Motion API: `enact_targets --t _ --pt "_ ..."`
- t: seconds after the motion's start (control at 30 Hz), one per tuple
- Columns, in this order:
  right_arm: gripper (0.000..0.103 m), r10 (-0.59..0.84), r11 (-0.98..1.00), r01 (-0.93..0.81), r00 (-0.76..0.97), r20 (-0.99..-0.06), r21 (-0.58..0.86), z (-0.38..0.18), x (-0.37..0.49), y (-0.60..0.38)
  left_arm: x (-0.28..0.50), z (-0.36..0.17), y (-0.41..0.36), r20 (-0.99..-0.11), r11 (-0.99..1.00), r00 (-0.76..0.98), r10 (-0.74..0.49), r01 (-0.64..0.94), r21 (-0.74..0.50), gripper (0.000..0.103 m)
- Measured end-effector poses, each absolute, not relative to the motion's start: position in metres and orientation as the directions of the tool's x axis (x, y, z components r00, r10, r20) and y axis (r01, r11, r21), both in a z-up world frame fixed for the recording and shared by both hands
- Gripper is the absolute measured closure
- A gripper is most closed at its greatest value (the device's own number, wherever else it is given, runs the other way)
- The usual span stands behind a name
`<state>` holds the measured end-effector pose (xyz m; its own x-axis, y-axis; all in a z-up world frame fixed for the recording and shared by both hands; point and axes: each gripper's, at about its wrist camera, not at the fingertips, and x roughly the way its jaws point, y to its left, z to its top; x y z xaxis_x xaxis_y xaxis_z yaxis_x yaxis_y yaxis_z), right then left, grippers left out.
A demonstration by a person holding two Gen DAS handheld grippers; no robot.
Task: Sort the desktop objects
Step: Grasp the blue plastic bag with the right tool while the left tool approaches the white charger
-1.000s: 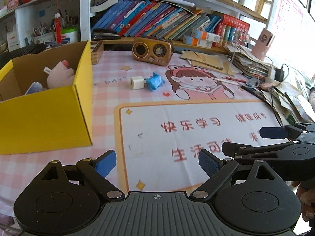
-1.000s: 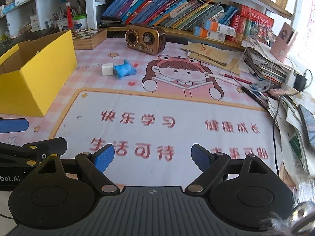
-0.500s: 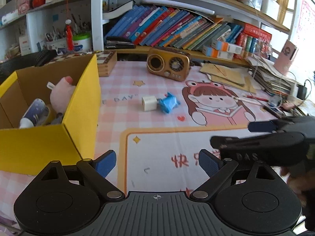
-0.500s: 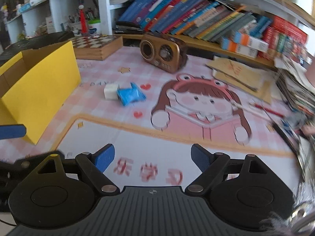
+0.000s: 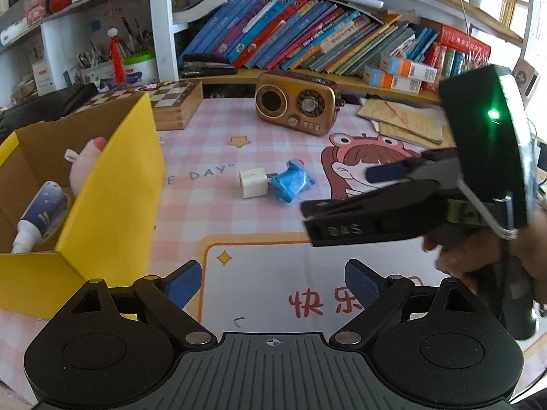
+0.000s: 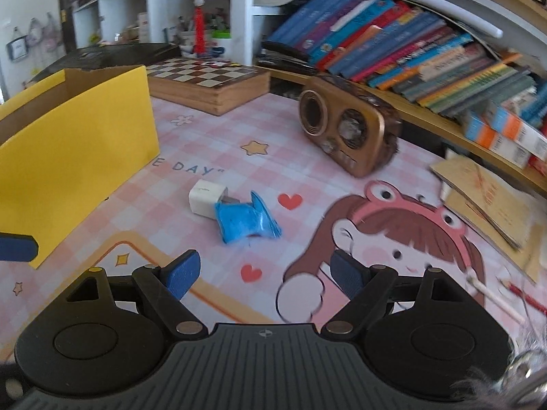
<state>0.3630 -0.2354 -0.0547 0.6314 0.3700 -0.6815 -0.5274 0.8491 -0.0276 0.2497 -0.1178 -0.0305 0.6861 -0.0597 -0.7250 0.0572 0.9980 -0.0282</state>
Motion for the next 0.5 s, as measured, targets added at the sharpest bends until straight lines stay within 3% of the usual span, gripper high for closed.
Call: enact_targets --t 0.5 --pt "0.021 0.476 0.751 -0.659 0.577 -0.664 -0.035 -0.076 0.385 -0.213 0.263 -0.038 -0.122 -0.757 1.0 0.654 -0.018 0.006 -0.018 0.01"
